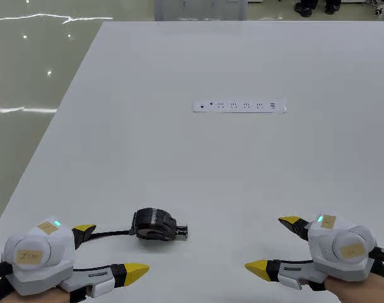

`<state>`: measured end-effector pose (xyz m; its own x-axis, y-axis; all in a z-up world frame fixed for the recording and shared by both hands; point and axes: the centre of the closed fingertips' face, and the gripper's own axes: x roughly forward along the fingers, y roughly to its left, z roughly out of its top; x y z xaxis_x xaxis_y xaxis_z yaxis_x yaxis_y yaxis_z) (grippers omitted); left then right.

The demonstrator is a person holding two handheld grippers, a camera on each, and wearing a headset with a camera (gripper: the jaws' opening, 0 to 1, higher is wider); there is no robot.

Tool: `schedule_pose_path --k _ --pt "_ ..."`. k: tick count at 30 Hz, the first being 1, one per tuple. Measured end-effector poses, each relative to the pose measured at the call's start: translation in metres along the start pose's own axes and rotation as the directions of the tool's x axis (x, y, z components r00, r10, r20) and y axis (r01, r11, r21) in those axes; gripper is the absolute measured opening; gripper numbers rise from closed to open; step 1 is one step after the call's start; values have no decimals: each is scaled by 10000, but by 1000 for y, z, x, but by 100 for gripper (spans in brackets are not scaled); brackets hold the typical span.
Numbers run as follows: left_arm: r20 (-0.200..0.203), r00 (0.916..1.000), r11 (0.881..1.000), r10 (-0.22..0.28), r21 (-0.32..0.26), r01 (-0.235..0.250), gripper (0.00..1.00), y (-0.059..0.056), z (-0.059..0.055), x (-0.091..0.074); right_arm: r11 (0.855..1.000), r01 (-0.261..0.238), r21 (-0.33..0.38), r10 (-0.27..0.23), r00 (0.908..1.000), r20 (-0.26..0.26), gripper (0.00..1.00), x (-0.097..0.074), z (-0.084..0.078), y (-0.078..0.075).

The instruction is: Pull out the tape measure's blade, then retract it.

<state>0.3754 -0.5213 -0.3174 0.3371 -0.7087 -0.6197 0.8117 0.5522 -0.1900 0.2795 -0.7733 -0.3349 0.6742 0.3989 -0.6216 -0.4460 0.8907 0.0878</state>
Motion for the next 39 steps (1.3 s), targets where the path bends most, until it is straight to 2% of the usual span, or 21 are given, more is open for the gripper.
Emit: schedule_pose_path --k 3,10,14,26,31,39 --pt "-130 9999 10000 5 -75 -6 93 1 -7 -5 9999 83 114 -84 9999 62 80 -6 -4 -2" --pt "-153 9999 9999 6 -147 -8 95 5 -17 -20 9993 194 325 -195 9998 22 84 -20 -14 -4" --pt "-277 9993 9994 232 -238 -238 96 11 -23 -28 9987 324 383 -325 9995 5 85 -29 -17 -7" --pt "-364 9989 9991 311 -265 -320 96 15 -25 -40 9969 565 556 -559 9984 -121 86 -48 -31 -16" --pt "-422 9985 9991 345 -242 -356 96 17 -26 -41 9969 637 456 -622 9975 -323 86 -50 -38 -18" --pt "-454 9983 9990 359 -235 -370 96 18 -26 -43 9959 708 564 -691 9971 -323 86 -52 -41 -20"
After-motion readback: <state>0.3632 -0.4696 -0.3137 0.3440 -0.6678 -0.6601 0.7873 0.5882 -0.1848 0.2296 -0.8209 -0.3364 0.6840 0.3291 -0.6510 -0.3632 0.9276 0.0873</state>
